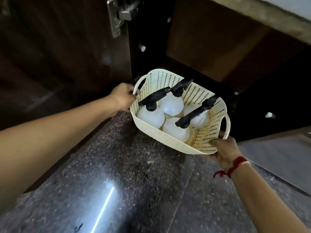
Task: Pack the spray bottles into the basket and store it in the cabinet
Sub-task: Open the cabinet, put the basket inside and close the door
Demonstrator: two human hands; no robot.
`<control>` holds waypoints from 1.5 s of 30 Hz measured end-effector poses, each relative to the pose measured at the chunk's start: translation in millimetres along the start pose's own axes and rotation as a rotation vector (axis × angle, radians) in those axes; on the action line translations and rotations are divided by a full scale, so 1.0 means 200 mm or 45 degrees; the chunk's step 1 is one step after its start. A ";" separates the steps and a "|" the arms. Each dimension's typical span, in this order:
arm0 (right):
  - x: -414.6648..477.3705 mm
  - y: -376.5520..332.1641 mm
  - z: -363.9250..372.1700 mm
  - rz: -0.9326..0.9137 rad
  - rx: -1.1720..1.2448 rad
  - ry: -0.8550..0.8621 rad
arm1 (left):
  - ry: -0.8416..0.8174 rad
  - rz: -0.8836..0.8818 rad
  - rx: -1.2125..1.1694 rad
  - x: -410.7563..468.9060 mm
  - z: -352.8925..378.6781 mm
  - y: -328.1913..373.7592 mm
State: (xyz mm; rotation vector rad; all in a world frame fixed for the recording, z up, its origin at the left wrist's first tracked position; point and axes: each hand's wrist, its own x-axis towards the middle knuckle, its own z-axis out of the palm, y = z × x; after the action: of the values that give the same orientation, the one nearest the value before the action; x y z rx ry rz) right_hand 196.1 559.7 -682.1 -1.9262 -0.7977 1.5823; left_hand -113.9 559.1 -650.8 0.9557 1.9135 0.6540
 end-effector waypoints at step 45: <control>0.38 -0.50 0.06 -0.302 -0.511 0.404 | 0.327 0.134 0.355 0.29 0.15 0.52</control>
State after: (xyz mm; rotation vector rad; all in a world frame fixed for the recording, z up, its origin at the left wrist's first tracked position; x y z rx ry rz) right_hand 184.4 683.6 -665.1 -2.1844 -1.2182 0.9973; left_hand -69.5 667.8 -615.9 1.2011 2.2348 0.6035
